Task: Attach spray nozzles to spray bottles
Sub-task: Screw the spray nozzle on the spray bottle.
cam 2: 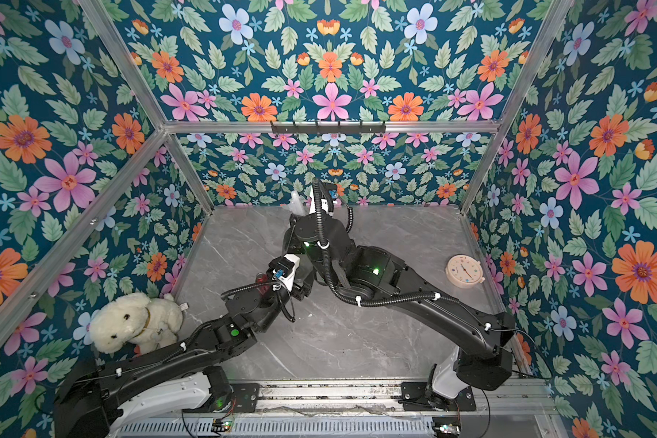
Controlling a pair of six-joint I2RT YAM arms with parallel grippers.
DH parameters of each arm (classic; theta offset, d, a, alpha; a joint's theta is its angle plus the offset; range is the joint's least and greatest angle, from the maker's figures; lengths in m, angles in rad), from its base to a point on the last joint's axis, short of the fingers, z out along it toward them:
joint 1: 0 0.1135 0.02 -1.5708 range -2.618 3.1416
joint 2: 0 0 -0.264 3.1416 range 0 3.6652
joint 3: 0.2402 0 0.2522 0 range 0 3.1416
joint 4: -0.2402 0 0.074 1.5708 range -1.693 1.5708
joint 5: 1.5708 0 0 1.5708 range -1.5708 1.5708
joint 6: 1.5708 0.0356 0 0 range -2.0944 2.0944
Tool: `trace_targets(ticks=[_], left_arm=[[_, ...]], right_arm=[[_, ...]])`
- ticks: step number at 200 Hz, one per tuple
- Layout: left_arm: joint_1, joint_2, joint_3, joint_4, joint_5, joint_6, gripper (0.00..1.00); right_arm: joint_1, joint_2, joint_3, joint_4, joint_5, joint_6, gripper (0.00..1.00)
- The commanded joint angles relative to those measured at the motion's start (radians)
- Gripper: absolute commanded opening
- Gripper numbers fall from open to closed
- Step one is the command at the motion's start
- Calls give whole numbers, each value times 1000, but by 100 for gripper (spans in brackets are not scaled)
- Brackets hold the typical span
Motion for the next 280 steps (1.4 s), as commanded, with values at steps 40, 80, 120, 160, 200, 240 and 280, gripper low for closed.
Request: trace_targets(ticks=[40,80,120,160,200,240,280], left_arm=[[-5,-70,-10,44,260,62,0],[-5,-92,-8,14,280,59,0],[-5,-109,-1,-22,313,53,0],[-5,-131,-3,-42,341,47,0],[-5,-155,-6,-72,418,31,0],[-4,-178,-13,-73,489,7,0],[-4,-174,11,-114,548,1,0]], right_arm=[[-69,58,196,-435,-540,-231,0],[-79,134,317,-572,-639,-323,0],[-101,138,400,-639,-694,-422,0],[-115,82,367,-615,-742,-535,0],[-189,0,297,-562,-900,-602,0],[-211,16,328,-618,-999,-641,0],[-213,130,502,-763,-1018,-681,0]])
